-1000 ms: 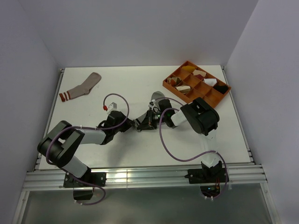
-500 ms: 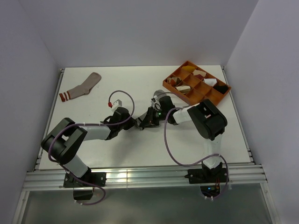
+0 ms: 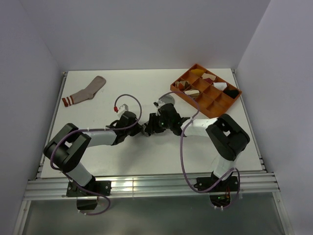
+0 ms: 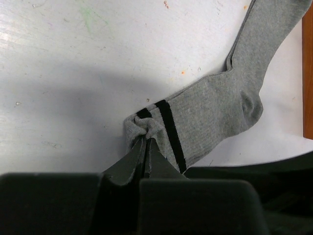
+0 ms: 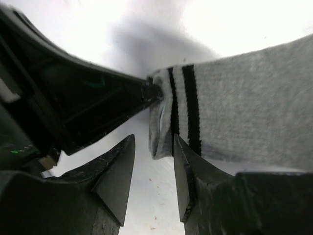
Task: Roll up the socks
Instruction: Roll the sock at the center of the board.
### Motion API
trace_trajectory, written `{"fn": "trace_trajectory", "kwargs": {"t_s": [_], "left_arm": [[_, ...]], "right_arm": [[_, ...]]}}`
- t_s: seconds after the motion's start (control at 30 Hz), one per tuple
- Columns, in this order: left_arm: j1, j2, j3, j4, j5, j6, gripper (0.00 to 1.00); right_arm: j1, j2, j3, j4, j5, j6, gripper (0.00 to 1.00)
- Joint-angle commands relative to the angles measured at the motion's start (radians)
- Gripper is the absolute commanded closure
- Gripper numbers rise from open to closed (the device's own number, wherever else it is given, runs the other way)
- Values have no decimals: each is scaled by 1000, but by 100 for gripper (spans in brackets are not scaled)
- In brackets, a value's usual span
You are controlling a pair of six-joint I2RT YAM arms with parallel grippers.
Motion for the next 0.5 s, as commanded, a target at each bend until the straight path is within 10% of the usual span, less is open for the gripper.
{"fn": "trace_trajectory", "kwargs": {"t_s": [0.0,0.47], "left_arm": [[-6,20,28,-66,-12,0,100],[-6,29,45,-86,-8,-17,100]], "right_arm": [[71,-5,-13,-9,163,-102,55],[191,49,65,-98,343,-189,55]]}}
